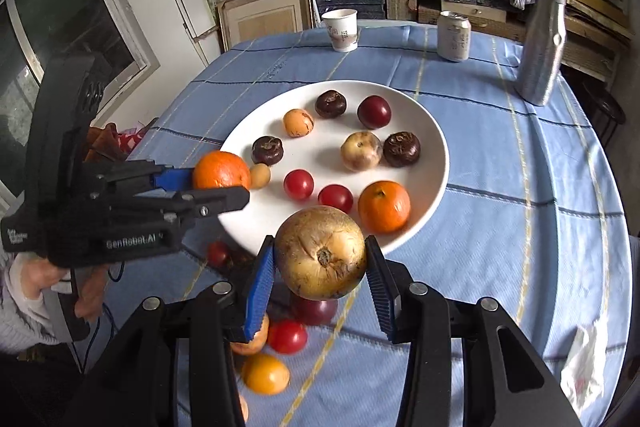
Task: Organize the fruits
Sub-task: 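Carry the orange and potato onto the white plate and open both tools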
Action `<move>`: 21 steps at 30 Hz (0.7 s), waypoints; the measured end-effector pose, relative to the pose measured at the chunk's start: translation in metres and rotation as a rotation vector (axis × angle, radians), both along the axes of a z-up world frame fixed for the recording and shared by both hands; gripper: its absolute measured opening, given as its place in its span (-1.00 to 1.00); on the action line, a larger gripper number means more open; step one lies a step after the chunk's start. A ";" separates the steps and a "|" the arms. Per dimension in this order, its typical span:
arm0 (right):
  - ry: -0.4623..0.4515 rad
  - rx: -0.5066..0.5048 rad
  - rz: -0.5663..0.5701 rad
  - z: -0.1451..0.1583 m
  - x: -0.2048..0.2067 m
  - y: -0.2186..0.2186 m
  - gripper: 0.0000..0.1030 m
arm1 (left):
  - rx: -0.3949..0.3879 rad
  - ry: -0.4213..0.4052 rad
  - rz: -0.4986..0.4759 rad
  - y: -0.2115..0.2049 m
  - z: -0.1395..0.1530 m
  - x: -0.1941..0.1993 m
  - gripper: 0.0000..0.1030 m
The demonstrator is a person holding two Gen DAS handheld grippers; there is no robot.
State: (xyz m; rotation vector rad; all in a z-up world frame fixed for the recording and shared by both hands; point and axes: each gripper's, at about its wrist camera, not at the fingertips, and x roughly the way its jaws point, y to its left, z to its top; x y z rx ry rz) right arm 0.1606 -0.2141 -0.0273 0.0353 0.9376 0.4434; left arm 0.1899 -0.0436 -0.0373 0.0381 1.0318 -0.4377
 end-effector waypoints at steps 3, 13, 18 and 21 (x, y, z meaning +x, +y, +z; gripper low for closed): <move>0.019 0.004 0.014 -0.009 0.016 0.009 -0.14 | 0.011 0.014 0.006 0.002 -0.008 0.007 -0.15; 0.077 0.033 0.020 -0.033 0.038 0.016 -0.09 | 0.025 0.073 0.030 0.007 -0.028 0.023 -0.14; 0.067 0.038 0.009 -0.030 0.036 0.012 -0.08 | 0.019 0.065 0.056 0.011 -0.027 0.021 0.10; 0.062 0.047 -0.001 -0.025 0.030 0.008 -0.05 | 0.019 0.042 0.059 0.012 -0.017 0.019 0.16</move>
